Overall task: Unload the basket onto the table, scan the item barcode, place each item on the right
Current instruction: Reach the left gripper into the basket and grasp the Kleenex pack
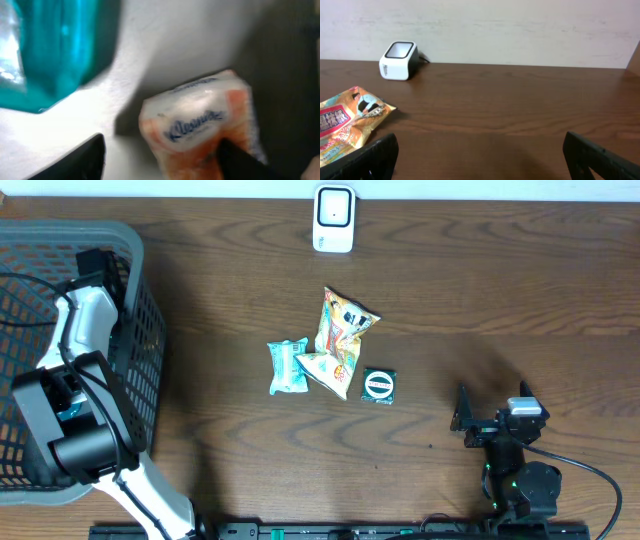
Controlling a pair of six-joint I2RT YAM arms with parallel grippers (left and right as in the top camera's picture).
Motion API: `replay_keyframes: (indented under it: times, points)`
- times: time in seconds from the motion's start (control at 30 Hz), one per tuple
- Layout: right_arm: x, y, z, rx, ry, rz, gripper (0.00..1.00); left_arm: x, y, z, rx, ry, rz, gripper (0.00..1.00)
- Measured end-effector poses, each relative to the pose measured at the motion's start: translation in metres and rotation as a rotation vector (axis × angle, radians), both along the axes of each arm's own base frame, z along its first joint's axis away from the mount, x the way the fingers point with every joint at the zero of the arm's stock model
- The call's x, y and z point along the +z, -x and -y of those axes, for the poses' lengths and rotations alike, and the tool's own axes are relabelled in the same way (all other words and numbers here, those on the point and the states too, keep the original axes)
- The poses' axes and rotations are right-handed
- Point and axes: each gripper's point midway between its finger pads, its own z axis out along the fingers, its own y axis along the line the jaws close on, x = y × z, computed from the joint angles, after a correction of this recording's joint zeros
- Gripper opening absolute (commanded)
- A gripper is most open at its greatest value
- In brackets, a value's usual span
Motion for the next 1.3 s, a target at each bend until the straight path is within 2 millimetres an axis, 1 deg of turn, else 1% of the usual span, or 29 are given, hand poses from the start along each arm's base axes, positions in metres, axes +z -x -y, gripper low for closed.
replay_keyframes:
  times: [0.07, 0.1, 0.13, 0.2, 0.33, 0.4, 0.43, 0.63, 0.77, 0.87, 0.97, 1.23, 1.3]
  points:
    - [0.0, 0.0, 0.0, 0.0, 0.0, 0.0, 0.99, 0.002, 0.008, 0.0, -0.018, -0.002, -0.022, 0.51]
    - [0.0, 0.0, 0.0, 0.0, 0.0, 0.0, 0.99, 0.003, 0.012, 0.0, -0.021, -0.002, -0.03, 0.45]
    - [0.0, 0.0, 0.0, 0.0, 0.0, 0.0, 0.99, 0.005, 0.017, 0.0, -0.019, -0.002, -0.036, 0.44]
    - [0.0, 0.0, 0.0, 0.0, 0.0, 0.0, 0.99, 0.009, 0.024, -0.002, -0.03, -0.005, -0.042, 0.44]
    - [0.0, 0.0, 0.0, 0.0, 0.0, 0.0, 0.99, 0.028, 0.026, -0.007, -0.026, -0.024, -0.001, 0.45]
    - [0.0, 0.0, 0.0, 0.0, 0.0, 0.0, 0.99, 0.037, 0.025, -0.008, -0.029, -0.033, 0.019, 0.75]
    - [0.0, 0.0, 0.0, 0.0, 0.0, 0.0, 0.99, 0.04, 0.025, -0.008, -0.037, -0.038, 0.023, 0.99]
    - [0.0, 0.0, 0.0, 0.0, 0.0, 0.0, 0.99, 0.041, 0.026, -0.007, -0.048, -0.036, 0.023, 0.98]
    - [0.0, 0.0, 0.0, 0.0, 0.0, 0.0, 0.99, 0.038, 0.025, -0.007, -0.001, -0.027, 0.03, 0.98]
    - [0.0, 0.0, 0.0, 0.0, 0.0, 0.0, 0.99, 0.033, 0.02, -0.008, 0.038, -0.022, 0.045, 0.98]
    - [0.0, 0.0, 0.0, 0.0, 0.0, 0.0, 0.99, 0.025, 0.013, -0.007, 0.057, -0.011, 0.055, 0.98]
    - [0.0, 0.0, 0.0, 0.0, 0.0, 0.0, 0.99, -0.012, 0.011, -0.001, 0.068, 0.032, -0.003, 0.98]
    - [0.0, 0.0, 0.0, 0.0, 0.0, 0.0, 0.99, -0.011, 0.008, -0.002, 0.067, 0.032, 0.007, 0.98]
